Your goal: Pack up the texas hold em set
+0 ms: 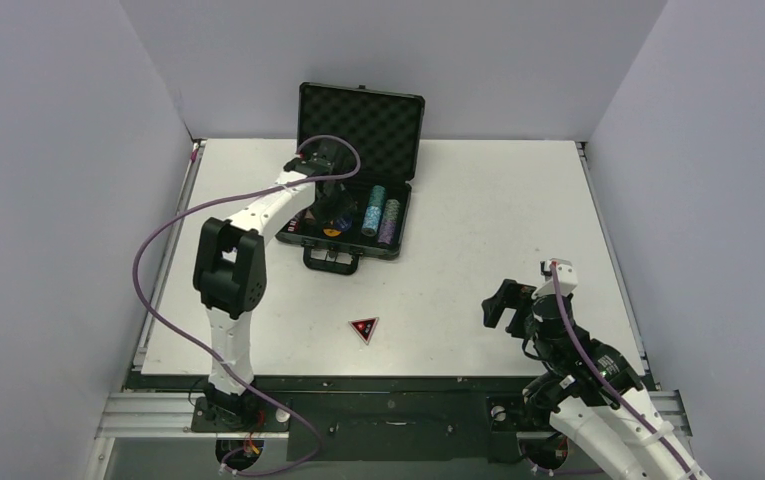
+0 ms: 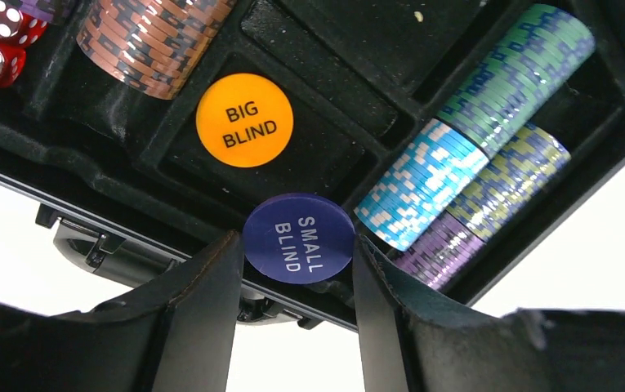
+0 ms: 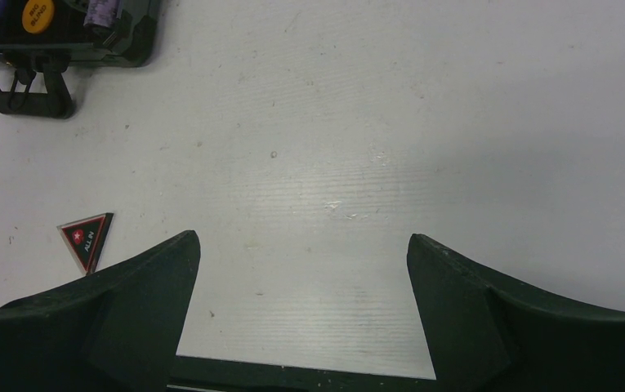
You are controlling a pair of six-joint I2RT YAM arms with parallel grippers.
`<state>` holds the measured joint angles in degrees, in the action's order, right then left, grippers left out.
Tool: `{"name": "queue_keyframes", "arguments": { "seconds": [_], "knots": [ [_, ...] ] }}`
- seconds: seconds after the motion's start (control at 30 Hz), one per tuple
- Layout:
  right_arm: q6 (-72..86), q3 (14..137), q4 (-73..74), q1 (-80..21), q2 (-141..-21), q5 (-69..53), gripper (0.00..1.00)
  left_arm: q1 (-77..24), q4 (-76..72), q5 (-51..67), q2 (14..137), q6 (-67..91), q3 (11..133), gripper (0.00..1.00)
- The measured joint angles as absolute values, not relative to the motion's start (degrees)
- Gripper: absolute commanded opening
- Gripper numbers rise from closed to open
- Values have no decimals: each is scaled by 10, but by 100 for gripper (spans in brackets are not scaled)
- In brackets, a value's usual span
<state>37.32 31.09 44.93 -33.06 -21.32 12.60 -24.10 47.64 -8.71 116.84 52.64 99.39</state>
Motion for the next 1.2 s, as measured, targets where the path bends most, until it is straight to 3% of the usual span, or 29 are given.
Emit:
{"name": "queue_keyframes", "arguments": {
  "seconds": [1.2],
  "knots": [
    [366,316,451,-338,-231,120,93,-263,469,-127,1265,553,1030,28]
  ]
}}
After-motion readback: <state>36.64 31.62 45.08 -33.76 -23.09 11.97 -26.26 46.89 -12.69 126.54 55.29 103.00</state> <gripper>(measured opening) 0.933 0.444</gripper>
